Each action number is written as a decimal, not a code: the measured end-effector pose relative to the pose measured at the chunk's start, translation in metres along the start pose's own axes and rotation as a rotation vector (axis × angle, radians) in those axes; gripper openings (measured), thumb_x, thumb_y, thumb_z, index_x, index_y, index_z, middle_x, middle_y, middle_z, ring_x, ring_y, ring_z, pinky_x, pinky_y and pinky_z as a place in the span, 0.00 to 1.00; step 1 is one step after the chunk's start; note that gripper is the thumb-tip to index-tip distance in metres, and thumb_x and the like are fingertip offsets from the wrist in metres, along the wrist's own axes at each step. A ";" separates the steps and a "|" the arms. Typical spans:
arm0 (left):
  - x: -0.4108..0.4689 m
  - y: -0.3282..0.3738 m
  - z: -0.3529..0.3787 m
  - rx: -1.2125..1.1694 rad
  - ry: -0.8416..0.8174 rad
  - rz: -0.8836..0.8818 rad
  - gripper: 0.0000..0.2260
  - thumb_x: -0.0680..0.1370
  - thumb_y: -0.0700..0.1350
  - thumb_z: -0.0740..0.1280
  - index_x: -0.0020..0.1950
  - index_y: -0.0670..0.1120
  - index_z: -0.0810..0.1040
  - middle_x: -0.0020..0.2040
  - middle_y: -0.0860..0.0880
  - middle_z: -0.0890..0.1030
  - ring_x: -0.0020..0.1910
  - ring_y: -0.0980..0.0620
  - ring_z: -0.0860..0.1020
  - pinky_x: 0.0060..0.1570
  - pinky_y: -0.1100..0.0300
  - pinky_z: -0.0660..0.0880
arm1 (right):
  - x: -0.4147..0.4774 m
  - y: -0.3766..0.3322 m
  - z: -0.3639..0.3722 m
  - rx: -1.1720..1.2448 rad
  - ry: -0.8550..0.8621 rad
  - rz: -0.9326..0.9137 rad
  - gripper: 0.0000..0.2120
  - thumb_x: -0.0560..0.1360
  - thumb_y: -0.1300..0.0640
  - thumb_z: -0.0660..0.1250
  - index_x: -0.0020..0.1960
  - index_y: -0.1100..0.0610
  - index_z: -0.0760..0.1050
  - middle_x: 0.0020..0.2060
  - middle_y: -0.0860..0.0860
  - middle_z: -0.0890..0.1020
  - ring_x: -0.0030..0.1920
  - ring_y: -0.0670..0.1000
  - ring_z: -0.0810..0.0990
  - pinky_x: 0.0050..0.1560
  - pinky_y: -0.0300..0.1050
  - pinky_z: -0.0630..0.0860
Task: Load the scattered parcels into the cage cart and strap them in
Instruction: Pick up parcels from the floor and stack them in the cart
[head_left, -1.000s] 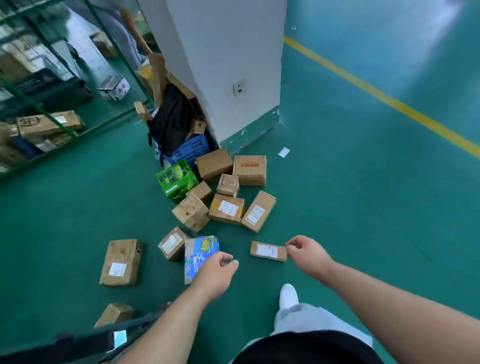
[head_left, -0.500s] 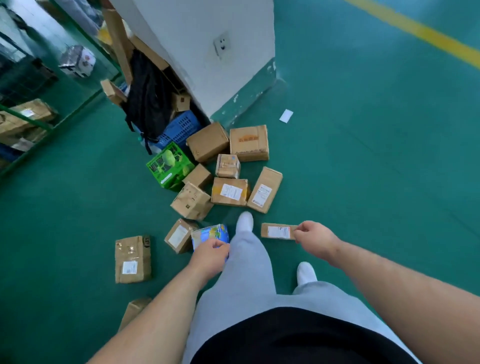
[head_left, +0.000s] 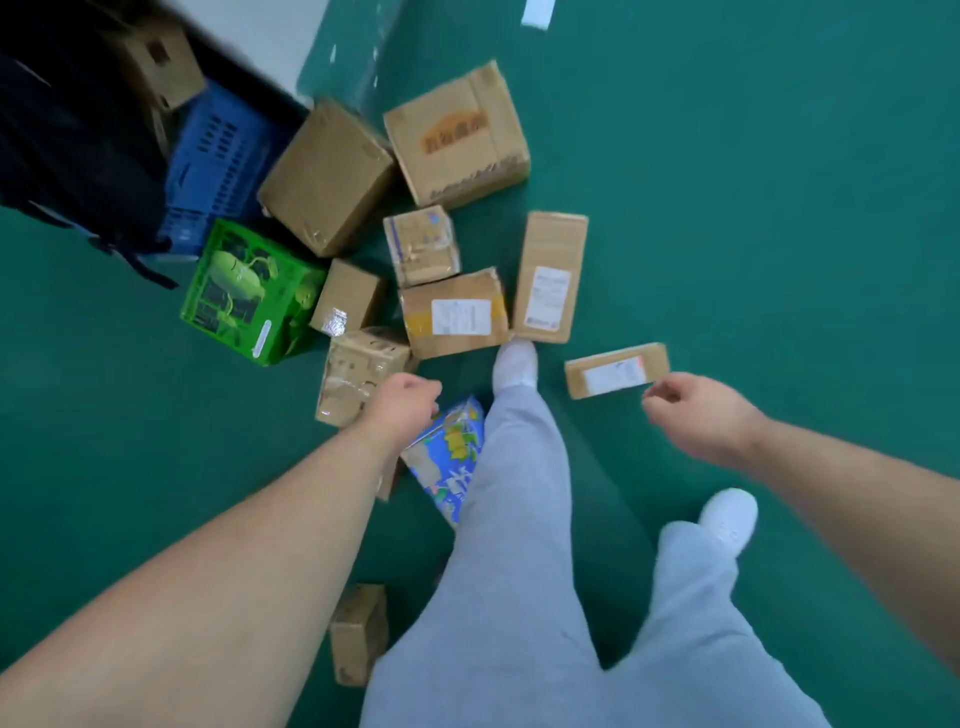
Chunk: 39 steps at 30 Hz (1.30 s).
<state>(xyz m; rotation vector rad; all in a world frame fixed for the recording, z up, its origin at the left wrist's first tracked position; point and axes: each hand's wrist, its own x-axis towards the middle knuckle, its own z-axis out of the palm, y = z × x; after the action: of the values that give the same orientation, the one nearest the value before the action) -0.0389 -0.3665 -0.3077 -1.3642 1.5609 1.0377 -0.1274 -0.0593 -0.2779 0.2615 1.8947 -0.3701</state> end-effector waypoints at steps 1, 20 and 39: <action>0.024 0.004 -0.003 -0.014 -0.014 -0.024 0.08 0.83 0.49 0.64 0.45 0.49 0.74 0.48 0.47 0.82 0.46 0.46 0.78 0.48 0.55 0.74 | 0.024 -0.012 0.012 -0.019 -0.011 -0.011 0.10 0.80 0.52 0.60 0.55 0.52 0.79 0.45 0.52 0.84 0.42 0.55 0.82 0.40 0.43 0.74; 0.343 -0.021 0.056 -0.213 -0.017 -0.185 0.17 0.82 0.54 0.65 0.71 0.53 0.73 0.73 0.48 0.73 0.69 0.56 0.73 0.72 0.56 0.67 | 0.376 -0.029 0.151 0.442 0.108 0.339 0.36 0.77 0.43 0.64 0.81 0.53 0.59 0.68 0.56 0.74 0.64 0.61 0.77 0.65 0.56 0.75; 0.342 -0.017 0.067 -0.374 -0.066 -0.069 0.07 0.79 0.53 0.71 0.52 0.52 0.82 0.42 0.55 0.88 0.46 0.56 0.85 0.49 0.59 0.77 | 0.386 -0.022 0.134 0.435 0.055 0.183 0.53 0.55 0.32 0.82 0.69 0.48 0.60 0.62 0.56 0.72 0.62 0.59 0.73 0.66 0.62 0.72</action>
<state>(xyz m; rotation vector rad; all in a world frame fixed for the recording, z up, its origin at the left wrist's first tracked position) -0.0522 -0.4201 -0.6517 -1.6014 1.3031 1.3653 -0.1517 -0.1291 -0.6807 0.7356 1.8100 -0.6539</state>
